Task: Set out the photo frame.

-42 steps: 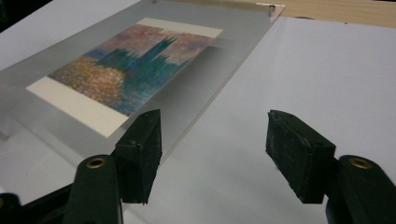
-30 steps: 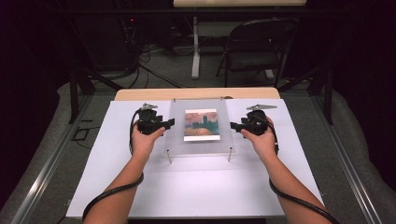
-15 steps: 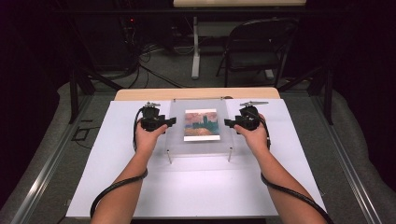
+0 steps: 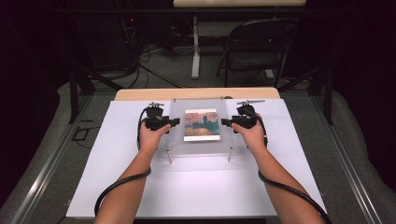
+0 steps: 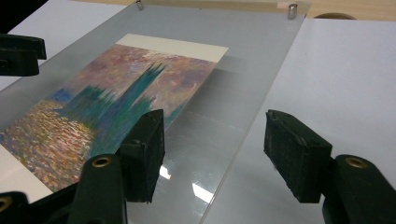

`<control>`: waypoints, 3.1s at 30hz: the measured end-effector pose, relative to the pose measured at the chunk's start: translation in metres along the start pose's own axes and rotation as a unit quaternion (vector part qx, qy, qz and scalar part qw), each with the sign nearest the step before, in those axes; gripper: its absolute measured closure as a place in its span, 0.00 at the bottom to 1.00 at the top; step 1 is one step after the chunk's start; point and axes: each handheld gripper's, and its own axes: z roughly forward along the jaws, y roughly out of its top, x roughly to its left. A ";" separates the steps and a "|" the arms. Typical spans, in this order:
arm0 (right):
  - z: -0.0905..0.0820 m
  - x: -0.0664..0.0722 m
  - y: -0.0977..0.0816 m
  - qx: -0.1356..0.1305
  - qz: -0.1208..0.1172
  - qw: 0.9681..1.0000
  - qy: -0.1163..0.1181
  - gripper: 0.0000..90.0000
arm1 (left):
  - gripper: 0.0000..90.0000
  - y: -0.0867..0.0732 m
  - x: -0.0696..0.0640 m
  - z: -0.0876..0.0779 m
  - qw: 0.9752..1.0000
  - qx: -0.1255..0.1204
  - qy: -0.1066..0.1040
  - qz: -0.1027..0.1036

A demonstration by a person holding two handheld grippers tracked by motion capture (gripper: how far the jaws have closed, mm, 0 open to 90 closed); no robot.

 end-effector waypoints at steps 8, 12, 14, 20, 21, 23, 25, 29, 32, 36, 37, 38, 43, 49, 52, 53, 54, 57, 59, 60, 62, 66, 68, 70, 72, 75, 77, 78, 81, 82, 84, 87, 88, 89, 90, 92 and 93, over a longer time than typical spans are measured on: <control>0.004 -0.002 0.000 0.007 0.004 1.000 0.003 0.41 | 0.43 0.002 -0.003 0.004 1.000 0.000 0.001 0.004; 0.006 -0.002 0.002 0.009 0.008 1.000 0.005 0.41 | 0.42 0.002 0.002 0.002 1.000 0.004 0.011 0.005; 0.007 -0.001 0.002 0.013 0.007 1.000 0.006 0.41 | 0.42 0.001 0.004 0.002 1.000 0.004 0.015 0.001; 0.010 0.002 0.003 0.015 0.005 1.000 0.010 0.40 | 0.39 -0.003 0.015 0.003 1.000 0.012 0.016 -0.021; 0.010 0.002 0.003 0.017 0.008 1.000 0.010 0.40 | 0.39 -0.004 0.016 0.003 0.999 0.012 0.014 -0.026; 0.013 0.003 0.003 0.019 0.005 1.000 0.008 0.39 | 0.38 -0.004 0.017 0.004 0.999 0.013 0.007 -0.034; 0.014 0.003 0.003 0.022 0.008 1.000 0.008 0.38 | 0.37 -0.004 0.016 0.004 0.999 0.015 0.004 -0.035; 0.015 0.002 0.002 0.022 0.014 1.000 0.009 0.38 | 0.37 -0.003 0.015 0.007 0.999 0.021 -0.009 -0.041; 0.015 0.001 0.002 0.021 0.017 1.000 0.008 0.38 | 0.36 -0.002 0.012 0.009 0.999 0.025 -0.020 -0.042; 0.017 0.001 0.003 0.021 0.021 1.000 0.010 0.38 | 0.35 -0.002 0.009 0.011 0.999 0.024 -0.012 -0.044; 0.017 0.001 0.003 0.021 0.021 1.000 0.010 0.38 | 0.35 -0.002 0.009 0.011 0.999 0.023 -0.012 -0.045; 0.017 0.000 0.003 0.021 0.023 0.999 0.009 0.38 | 0.35 -0.002 0.010 0.011 0.999 0.023 -0.013 -0.045; 0.018 0.000 0.003 0.022 0.030 0.999 0.008 0.37 | 0.33 -0.002 0.011 0.012 0.998 0.024 -0.015 -0.047; 0.019 -0.001 0.003 0.025 0.035 0.999 0.013 0.35 | 0.30 -0.003 0.013 0.014 0.998 0.025 -0.025 -0.059; 0.020 -0.002 0.002 0.026 0.041 0.999 0.017 0.34 | 0.29 -0.003 0.013 0.015 0.997 0.025 -0.027 -0.062; 0.020 -0.002 0.002 0.026 0.041 0.999 0.017 0.34 | 0.29 -0.003 0.013 0.015 0.997 0.024 -0.028 -0.062; 0.021 -0.003 0.002 0.023 0.044 0.999 0.020 0.33 | 0.29 -0.004 0.013 0.015 0.997 0.024 -0.029 -0.063; 0.021 -0.003 0.001 0.022 0.047 0.998 0.022 0.33 | 0.27 -0.004 0.014 0.016 0.997 0.023 -0.030 -0.066; 0.021 -0.003 0.001 0.023 0.052 0.998 0.023 0.33 | 0.26 -0.005 0.013 0.016 0.997 0.021 -0.033 -0.067; 0.021 -0.004 0.000 0.023 0.054 0.998 0.024 0.33 | 0.25 -0.006 0.013 0.016 0.997 0.022 -0.035 -0.069; 0.021 -0.004 0.000 0.022 0.059 0.998 0.028 0.33 | 0.25 -0.007 0.014 0.016 0.996 0.025 -0.043 -0.074; 0.021 -0.005 -0.001 0.023 0.065 0.997 0.031 0.33 | 0.25 -0.007 0.013 0.017 0.996 0.026 -0.046 -0.078; 0.021 -0.005 -0.001 0.026 0.065 0.997 0.030 0.32 | 0.25 -0.007 0.013 0.017 0.996 0.025 -0.046 -0.079; 0.022 -0.005 -0.001 0.025 0.069 0.997 0.032 0.31 | 0.25 -0.008 0.013 0.017 0.995 0.024 -0.048 -0.079; 0.023 -0.006 -0.002 0.026 0.074 0.996 0.037 0.31 | 0.25 -0.008 0.013 0.017 0.995 0.026 -0.049 -0.079; 0.023 -0.006 -0.002 0.028 0.084 0.995 0.042 0.32 | 0.25 -0.008 0.013 0.017 0.995 0.026 -0.049 -0.079; 0.023 -0.006 -0.002 0.027 0.082 0.995 0.041 0.31 | 0.25 -0.008 0.013 0.017 0.995 0.026 -0.049 -0.079; 0.024 -0.005 -0.002 0.026 0.083 0.995 0.041 0.31 | 0.25 -0.008 0.013 0.017 0.995 0.026 -0.048 -0.079; 0.024 -0.005 -0.002 0.026 0.082 0.995 0.041 0.31 | 0.25 -0.008 0.013 0.017 0.995 0.025 -0.048 -0.080; 0.023 -0.005 -0.002 0.027 0.081 0.995 0.040 0.31 | 0.26 -0.008 0.013 0.017 0.995 0.023 -0.047 -0.081; 0.023 -0.004 -0.002 0.025 0.074 0.996 0.036 0.31 | 0.27 -0.008 0.014 0.016 0.995 0.023 -0.048 -0.083; 0.023 -0.004 -0.003 0.021 0.076 0.996 0.037 0.31 | 0.28 -0.008 0.014 0.016 0.995 0.021 -0.047 -0.083; 0.023 -0.004 -0.003 0.021 0.076 0.996 0.037 0.31 | 0.28 -0.008 0.014 0.016 0.995 0.021 -0.047 -0.084; 0.023 -0.004 -0.003 0.021 0.075 0.996 0.038 0.31 | 0.28 -0.008 0.014 0.016 0.995 0.022 -0.047 -0.082; 0.023 -0.004 -0.002 0.021 0.074 0.996 0.036 0.31 | 0.28 -0.007 0.014 0.016 0.995 0.022 -0.047 -0.083; 0.022 -0.004 -0.002 0.026 0.071 0.997 0.035 0.31 | 0.28 -0.007 0.014 0.016 0.995 0.023 -0.046 -0.083; 0.022 -0.004 -0.001 0.026 0.071 0.997 0.035 0.31 | 0.29 -0.007 0.014 0.016 0.995 0.021 -0.046 -0.085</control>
